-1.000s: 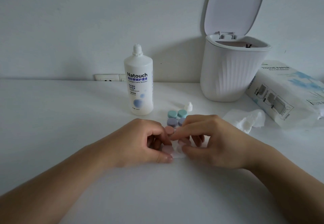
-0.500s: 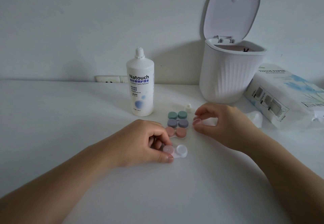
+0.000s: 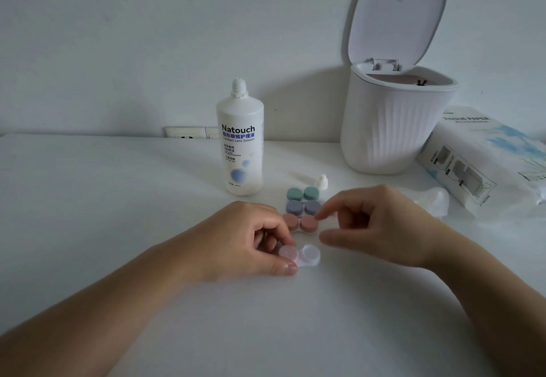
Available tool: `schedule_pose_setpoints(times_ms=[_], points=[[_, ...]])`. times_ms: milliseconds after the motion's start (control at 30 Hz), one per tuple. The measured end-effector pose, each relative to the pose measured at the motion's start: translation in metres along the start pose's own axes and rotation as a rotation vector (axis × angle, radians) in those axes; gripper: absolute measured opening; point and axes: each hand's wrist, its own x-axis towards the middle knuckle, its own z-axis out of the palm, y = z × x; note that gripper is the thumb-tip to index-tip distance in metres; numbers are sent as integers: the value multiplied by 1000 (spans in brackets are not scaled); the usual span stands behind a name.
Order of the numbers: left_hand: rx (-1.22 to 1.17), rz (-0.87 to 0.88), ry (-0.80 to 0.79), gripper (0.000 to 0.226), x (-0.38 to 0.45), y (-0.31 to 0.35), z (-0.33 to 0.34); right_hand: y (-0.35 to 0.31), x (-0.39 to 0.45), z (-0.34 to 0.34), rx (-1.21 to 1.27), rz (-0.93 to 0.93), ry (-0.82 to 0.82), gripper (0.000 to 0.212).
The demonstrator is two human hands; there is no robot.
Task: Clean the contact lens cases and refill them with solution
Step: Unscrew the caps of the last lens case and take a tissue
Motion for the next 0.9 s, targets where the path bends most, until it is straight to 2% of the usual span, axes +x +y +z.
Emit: schedule_pose_setpoints(times_ms=[67, 200, 467, 900], points=[[13, 11, 0, 26, 0, 0, 0, -3, -1, 3, 32, 30, -137, 29], [30, 24, -1, 24, 0, 2, 0, -4, 1, 9, -41, 43, -212, 28], [71, 54, 21, 28, 0, 4, 1, -8, 1, 13, -15, 1, -218, 22], [171, 119, 97, 13, -8, 8, 11, -8, 4, 15, 31, 82, -230, 20]])
